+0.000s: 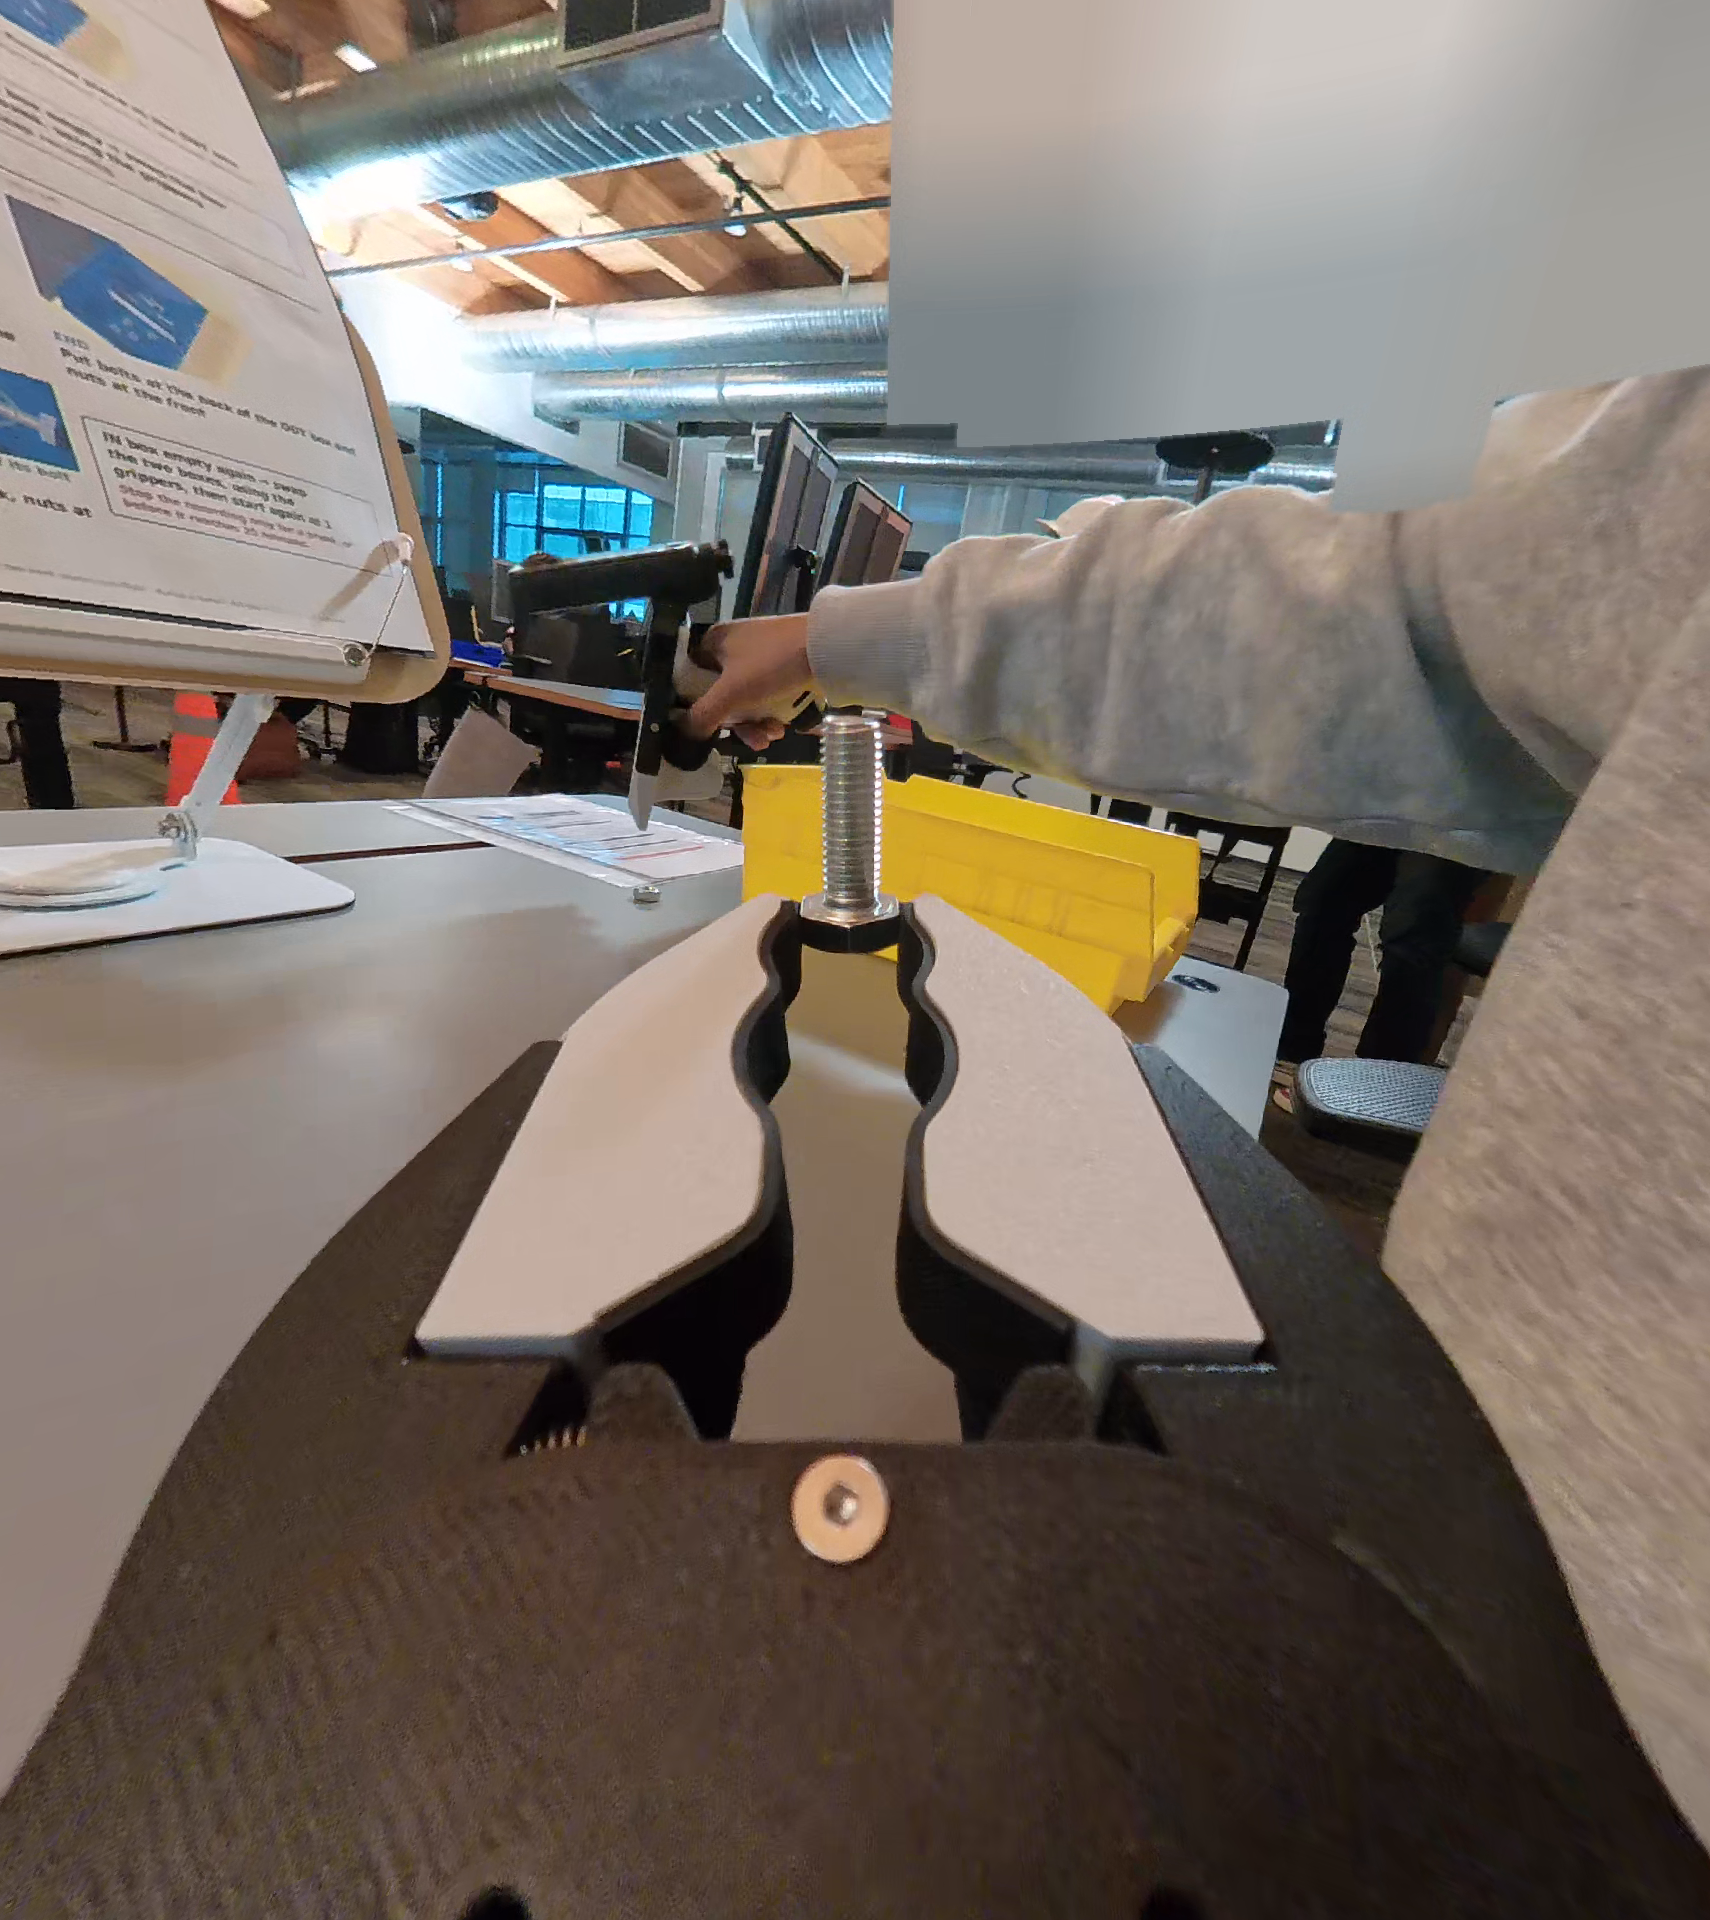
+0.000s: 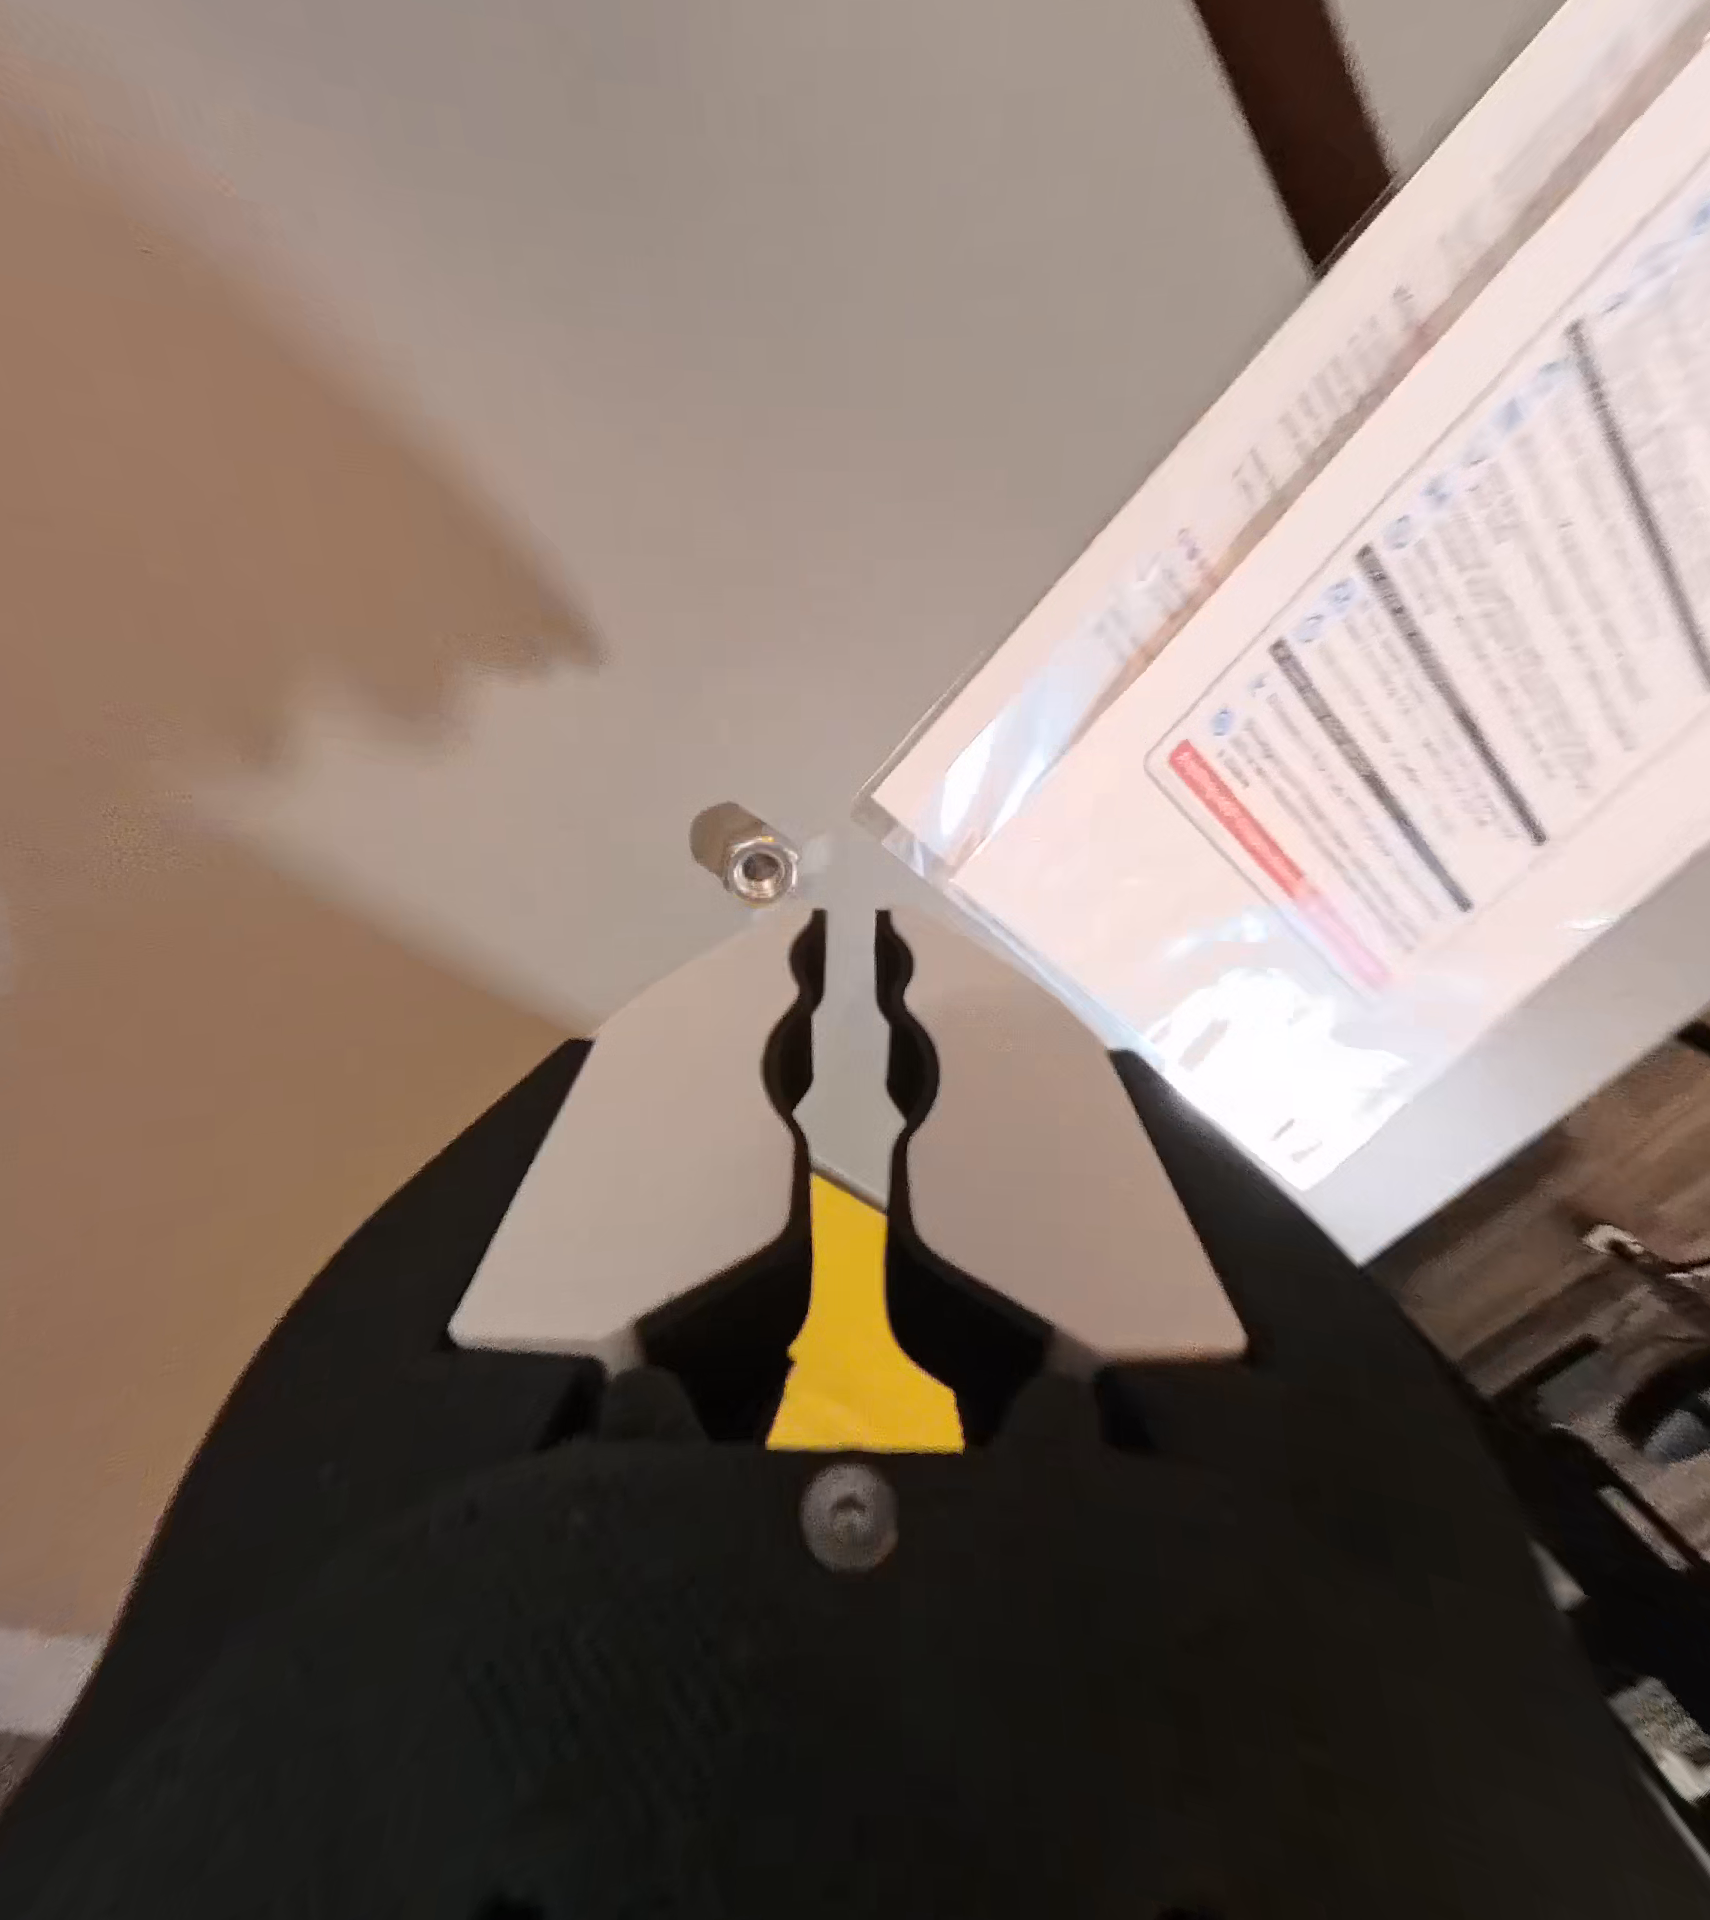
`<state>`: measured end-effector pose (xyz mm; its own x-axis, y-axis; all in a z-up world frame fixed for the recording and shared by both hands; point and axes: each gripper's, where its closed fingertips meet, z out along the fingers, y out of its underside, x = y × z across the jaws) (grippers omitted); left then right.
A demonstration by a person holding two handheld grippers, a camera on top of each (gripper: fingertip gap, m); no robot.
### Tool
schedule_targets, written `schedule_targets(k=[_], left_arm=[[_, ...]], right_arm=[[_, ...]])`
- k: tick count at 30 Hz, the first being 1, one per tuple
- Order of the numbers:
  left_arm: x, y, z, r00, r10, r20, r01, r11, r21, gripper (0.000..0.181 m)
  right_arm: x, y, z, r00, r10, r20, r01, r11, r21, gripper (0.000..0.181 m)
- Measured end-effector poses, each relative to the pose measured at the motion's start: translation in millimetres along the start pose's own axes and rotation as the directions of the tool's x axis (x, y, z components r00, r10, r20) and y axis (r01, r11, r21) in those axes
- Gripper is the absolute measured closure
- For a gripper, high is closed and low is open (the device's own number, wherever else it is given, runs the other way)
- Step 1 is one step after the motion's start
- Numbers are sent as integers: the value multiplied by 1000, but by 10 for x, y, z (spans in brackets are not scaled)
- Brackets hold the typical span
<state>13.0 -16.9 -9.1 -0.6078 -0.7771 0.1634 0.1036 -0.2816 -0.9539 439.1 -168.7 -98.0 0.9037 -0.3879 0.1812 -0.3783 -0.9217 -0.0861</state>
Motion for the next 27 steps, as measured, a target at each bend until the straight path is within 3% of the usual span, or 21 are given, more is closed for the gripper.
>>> schedule_targets(k=[4,7,11,22,27], left_arm=[[-68,0,-6,1000,1,-4,-1,1000,-16,163],[-101,-4,-18,1000,-2,-2,2,1000,-22,163],[-106,-3,-19,1000,-5,-4,5,1000,-25,163],[-100,9,-9,1000,-10,-9,10,999,-34,163],[-99,13,-9,1000,-14,-13,13,999,-36,163]], right_arm=[[-103,-37,118,987,-4,160,6,1000,-13,168],[-238,-53,157,966,-88,243,88,996,9,164],[-263,-4,224,953,-186,240,194,981,-9,161],[-219,110,401,942,-217,255,255,959,-126,160],[-180,84,388,947,-236,216,266,957,-120,164]])
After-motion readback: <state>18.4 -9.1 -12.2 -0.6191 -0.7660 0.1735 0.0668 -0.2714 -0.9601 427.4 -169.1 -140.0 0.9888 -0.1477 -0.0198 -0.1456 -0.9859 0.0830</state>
